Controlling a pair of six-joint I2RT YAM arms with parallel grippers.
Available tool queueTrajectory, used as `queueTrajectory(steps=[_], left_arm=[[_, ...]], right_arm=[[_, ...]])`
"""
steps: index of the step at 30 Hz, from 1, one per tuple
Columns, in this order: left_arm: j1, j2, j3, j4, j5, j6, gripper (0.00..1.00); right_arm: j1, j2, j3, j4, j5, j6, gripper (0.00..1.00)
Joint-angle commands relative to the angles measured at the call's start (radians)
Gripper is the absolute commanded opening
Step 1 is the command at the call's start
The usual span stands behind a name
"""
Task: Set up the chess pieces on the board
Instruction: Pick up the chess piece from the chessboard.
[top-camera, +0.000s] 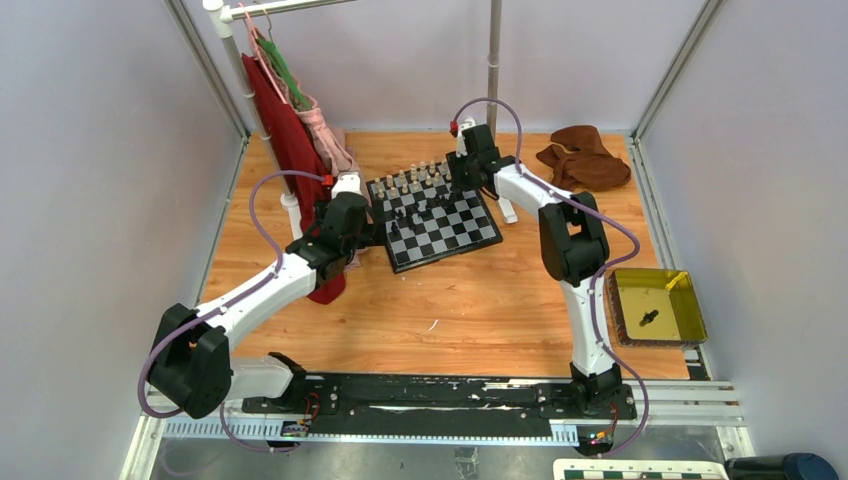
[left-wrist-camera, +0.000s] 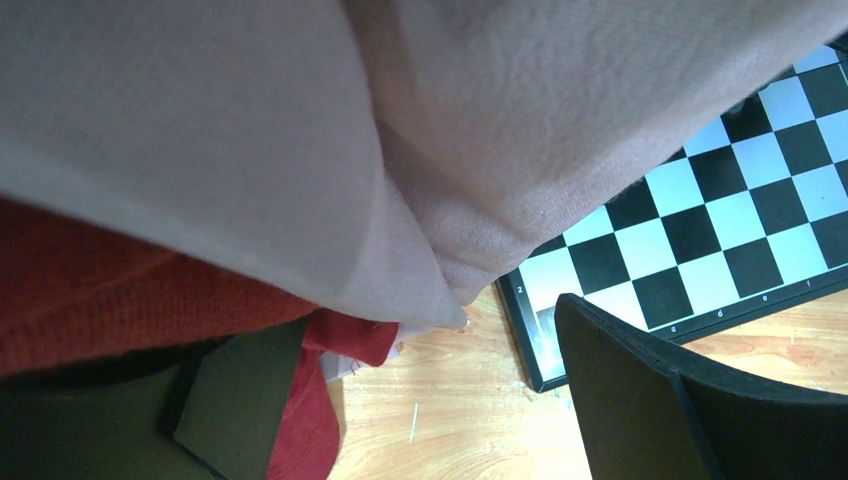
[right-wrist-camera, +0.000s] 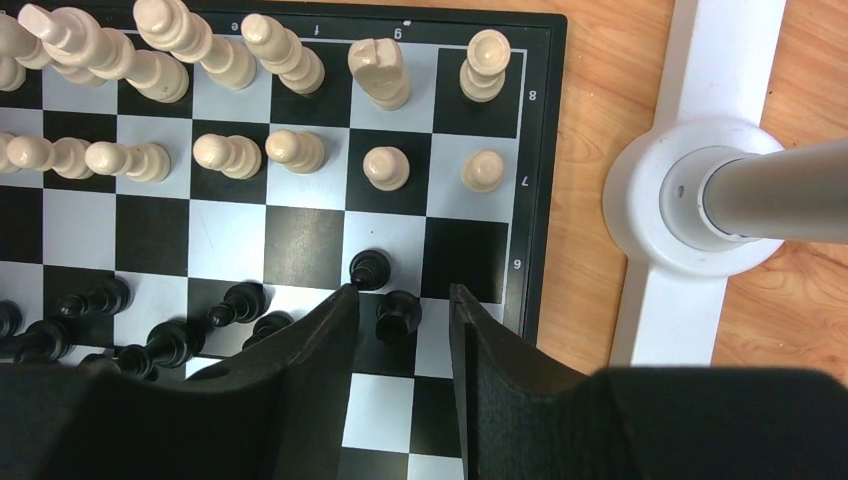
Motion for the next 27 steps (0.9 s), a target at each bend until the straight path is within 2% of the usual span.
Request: queueTrajectory(steps=[1, 10, 19, 27], left_arm=[[0.015, -0.001, -0.003, 0.007, 0.010, -0.006, 1.00], [0.021, 0.001, -0.007, 0.012, 0.020, -0.004, 1.00], [0.026, -0.011, -0.013, 0.011, 0.027, -0.003, 1.00], [0.028, -0.030, -0.026, 0.007, 0.030, 0.002, 1.00]], right_arm=[[-0.009, 0.032, 0.034, -0.025, -0.006, -0.013, 0.41], [-0.009, 0.032, 0.030, -0.034, -0.017, -0.011, 0.33], [-0.007, 0.011, 0.012, -0.038, -0.025, -0.011, 0.15], [0.001, -0.027, -0.010, -0.041, -0.015, -0.022, 0.09]])
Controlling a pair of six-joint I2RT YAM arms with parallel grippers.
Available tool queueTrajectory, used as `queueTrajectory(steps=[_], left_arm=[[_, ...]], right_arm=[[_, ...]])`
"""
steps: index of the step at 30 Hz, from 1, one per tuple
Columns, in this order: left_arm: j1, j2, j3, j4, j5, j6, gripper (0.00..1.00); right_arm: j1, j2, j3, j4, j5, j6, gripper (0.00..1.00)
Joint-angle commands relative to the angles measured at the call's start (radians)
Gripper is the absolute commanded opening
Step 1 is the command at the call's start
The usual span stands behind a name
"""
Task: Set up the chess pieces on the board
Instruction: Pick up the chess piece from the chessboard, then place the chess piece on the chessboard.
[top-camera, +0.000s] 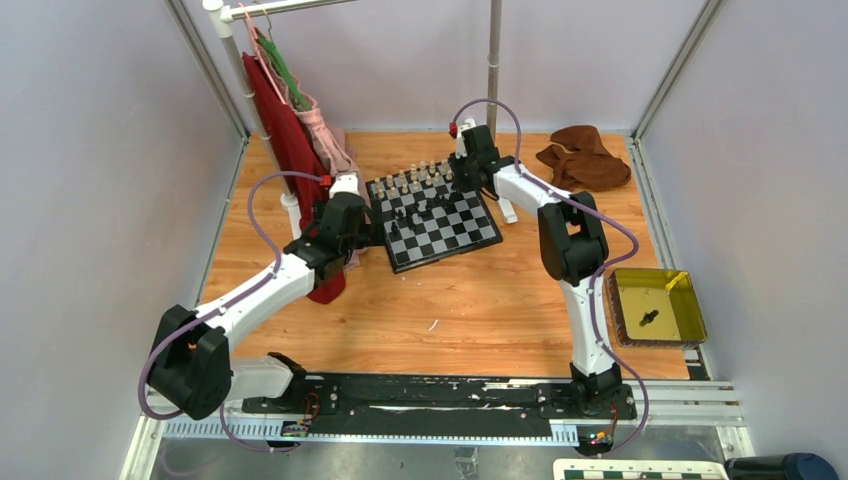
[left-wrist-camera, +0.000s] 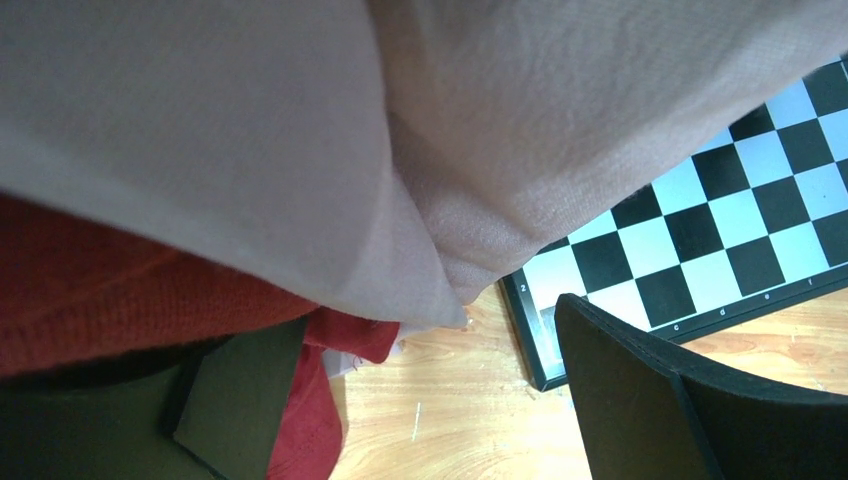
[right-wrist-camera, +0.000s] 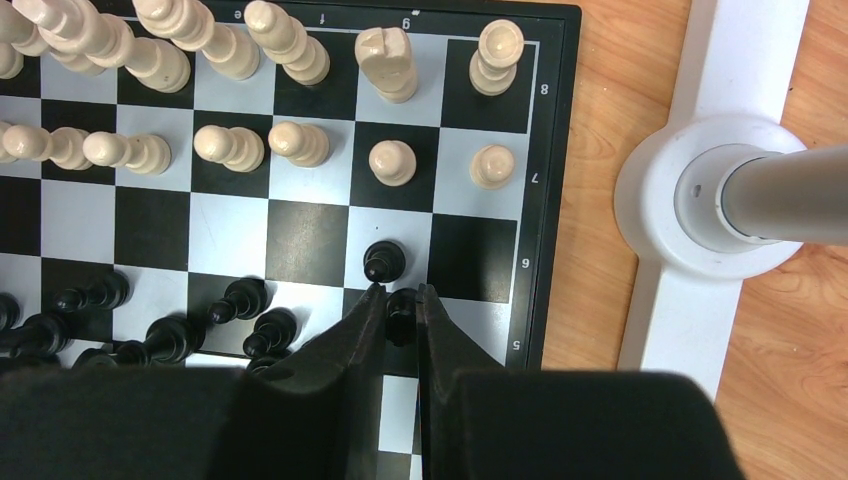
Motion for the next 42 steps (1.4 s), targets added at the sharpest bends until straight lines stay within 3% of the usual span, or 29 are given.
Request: queueTrajectory(steps=[1, 15, 32, 42], left_arm=[[0.012, -0.030, -0.020, 0.003, 0.009, 0.002, 1.00], [0.015, -0.074, -0.043, -0.011, 0.009, -0.003, 1.00], [0.015, -0.152, -0.092, -0.030, 0.032, -0.005, 1.00], [0.015, -0.183, -0.108, -0.041, 0.031, 0.003, 1.00]], right_arm=[[0.003, -0.043, -0.020, -0.034, 0.003, -0.017, 0.09], [0.020, -0.165, -0.150, -0.026, 0.045, -0.022, 0.04], [0.039, -0.449, -0.508, 0.004, 0.084, 0.036, 0.04], [0.038, -0.486, -0.585, 0.019, 0.133, 0.075, 0.04]])
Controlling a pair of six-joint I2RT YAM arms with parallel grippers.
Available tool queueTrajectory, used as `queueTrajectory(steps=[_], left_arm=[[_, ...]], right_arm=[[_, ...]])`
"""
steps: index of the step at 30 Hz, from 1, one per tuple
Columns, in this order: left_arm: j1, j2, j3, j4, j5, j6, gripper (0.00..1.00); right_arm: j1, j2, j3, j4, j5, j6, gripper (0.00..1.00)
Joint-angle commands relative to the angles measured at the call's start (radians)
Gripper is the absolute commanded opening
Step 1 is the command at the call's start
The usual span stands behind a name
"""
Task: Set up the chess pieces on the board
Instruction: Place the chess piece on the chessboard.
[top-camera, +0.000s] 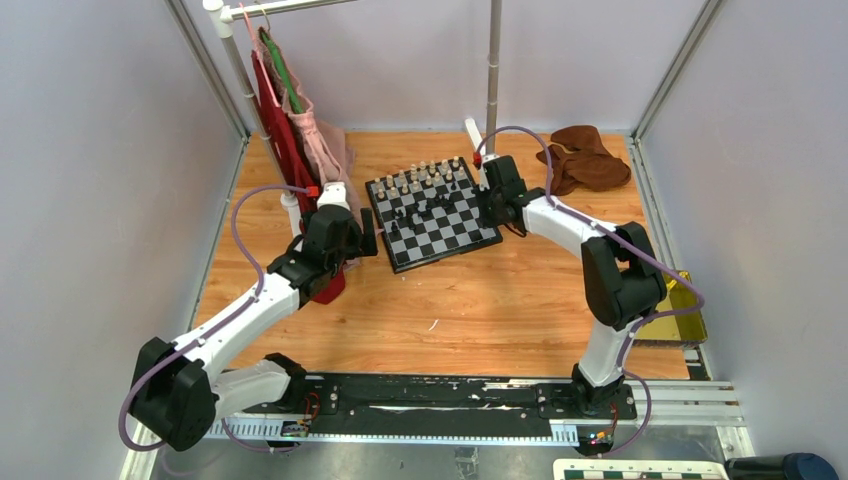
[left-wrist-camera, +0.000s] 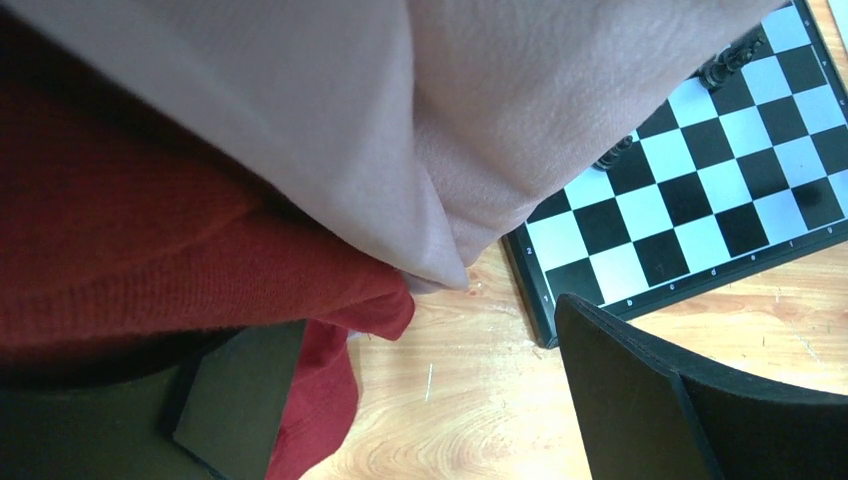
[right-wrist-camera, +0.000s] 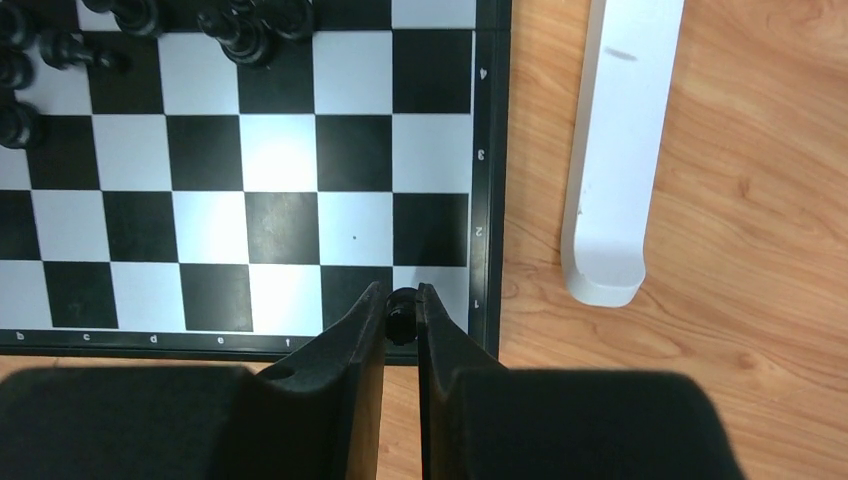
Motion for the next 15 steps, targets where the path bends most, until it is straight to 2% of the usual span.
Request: queueTrajectory(steps=[1, 15], left_arm=[[0.008, -0.024, -0.017, -0.015, 0.001, 0.007, 1.00], [0.010, -0.020, -0.020, -0.013, -0.009, 0.028, 1.00]], right_arm=[[0.011, -0.027, -0.032, 0.004, 0.038, 0.030, 0.04], [0.009, 0.008, -0.041, 0.007, 0.052, 0.043, 0.04]])
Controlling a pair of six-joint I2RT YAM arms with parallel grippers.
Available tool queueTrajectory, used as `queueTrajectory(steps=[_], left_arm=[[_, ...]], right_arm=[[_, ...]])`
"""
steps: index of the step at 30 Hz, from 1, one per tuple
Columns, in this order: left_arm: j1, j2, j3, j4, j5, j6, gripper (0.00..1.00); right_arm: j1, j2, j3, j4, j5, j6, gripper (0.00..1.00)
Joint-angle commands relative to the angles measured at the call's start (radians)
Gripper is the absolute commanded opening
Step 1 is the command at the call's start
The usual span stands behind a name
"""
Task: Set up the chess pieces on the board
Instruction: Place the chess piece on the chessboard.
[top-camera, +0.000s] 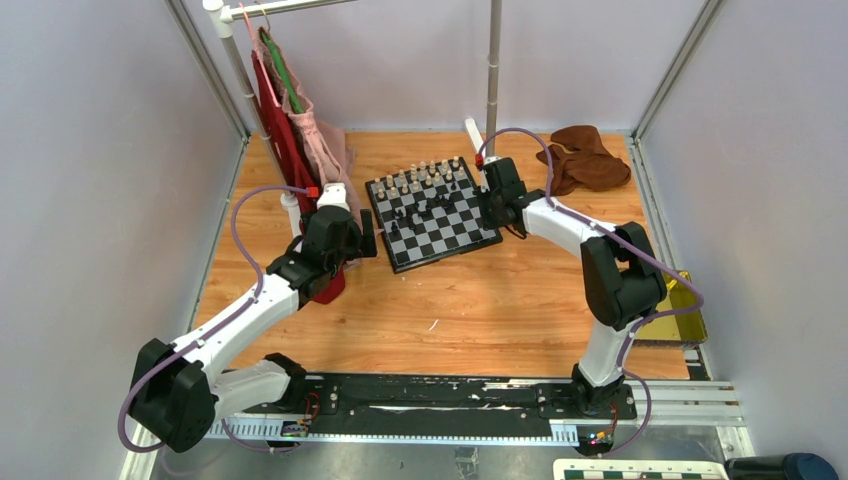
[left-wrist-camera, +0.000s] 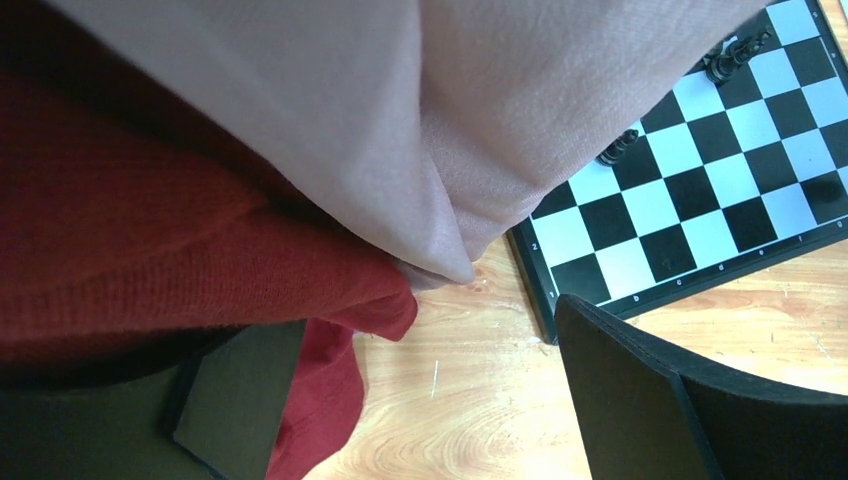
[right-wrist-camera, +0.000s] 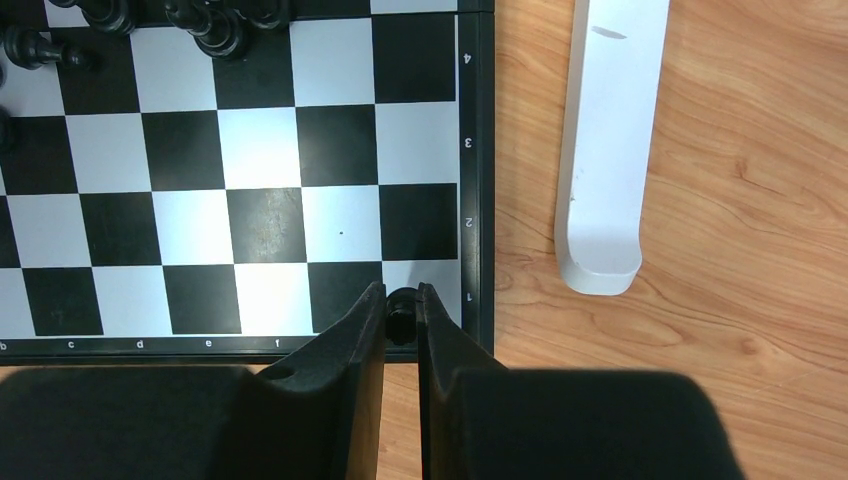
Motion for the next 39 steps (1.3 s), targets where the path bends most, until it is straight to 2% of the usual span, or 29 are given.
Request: queueTrajectory(steps=[1, 25, 39], left_arm=[[0.010, -0.006, -0.013, -0.004, -0.007, 0.020, 1.00], [0.016, 0.019, -0.004, 0.001, -0.004, 0.036, 1.00], [0.017, 0.037, 0.017, -0.002, 0.001, 0.029, 1.00]], right_arm=[[0.009, 0.011, -0.015, 0.003, 0.025, 0.015, 0.04], [-0.019, 0.057, -0.026, 0.018, 0.018, 0.025, 0.07], [-0.021, 0.052, -0.018, 0.000, 0.014, 0.009, 0.25]])
